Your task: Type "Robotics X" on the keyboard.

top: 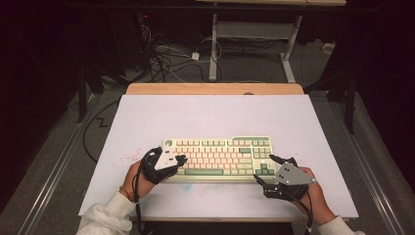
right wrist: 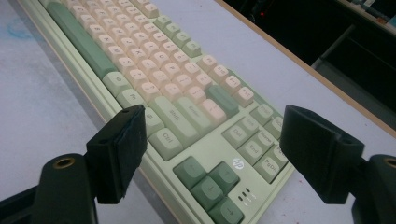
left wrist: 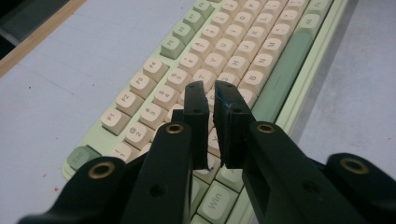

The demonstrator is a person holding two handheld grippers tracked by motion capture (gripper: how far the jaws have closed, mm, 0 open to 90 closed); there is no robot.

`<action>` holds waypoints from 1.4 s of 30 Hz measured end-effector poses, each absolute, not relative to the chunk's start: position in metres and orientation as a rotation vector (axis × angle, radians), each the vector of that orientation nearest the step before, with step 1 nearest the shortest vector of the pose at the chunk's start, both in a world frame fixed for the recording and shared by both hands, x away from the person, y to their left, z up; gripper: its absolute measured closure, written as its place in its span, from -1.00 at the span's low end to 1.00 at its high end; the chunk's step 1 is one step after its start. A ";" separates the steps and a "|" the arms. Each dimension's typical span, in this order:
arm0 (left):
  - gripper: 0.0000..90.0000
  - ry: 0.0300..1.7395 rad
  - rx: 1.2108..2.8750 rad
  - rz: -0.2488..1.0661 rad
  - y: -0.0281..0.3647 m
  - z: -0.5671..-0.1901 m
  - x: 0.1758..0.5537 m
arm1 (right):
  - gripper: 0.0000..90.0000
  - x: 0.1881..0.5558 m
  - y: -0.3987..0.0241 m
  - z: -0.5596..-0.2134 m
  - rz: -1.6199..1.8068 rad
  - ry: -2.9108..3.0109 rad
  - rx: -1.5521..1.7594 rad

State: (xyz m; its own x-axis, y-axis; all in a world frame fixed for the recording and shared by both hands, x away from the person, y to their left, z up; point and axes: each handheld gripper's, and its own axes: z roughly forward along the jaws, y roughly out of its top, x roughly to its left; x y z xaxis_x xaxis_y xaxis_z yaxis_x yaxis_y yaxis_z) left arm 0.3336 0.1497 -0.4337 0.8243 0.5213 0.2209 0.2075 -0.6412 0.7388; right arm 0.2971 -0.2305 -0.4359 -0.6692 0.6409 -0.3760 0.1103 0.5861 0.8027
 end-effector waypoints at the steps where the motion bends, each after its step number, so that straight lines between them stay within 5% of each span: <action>1: 0.83 0.528 2.261 0.536 0.149 -0.434 0.333 | -0.47 0.297 -0.231 -0.436 1.027 2.149 0.595; 31: 0.94 0.479 2.360 0.396 0.130 -0.461 0.334 | -0.47 0.298 -0.230 -0.438 1.017 2.162 0.591; 42: 0.87 0.492 2.290 0.482 0.138 -0.444 0.331 | -0.46 0.298 -0.231 -0.436 1.018 2.153 0.595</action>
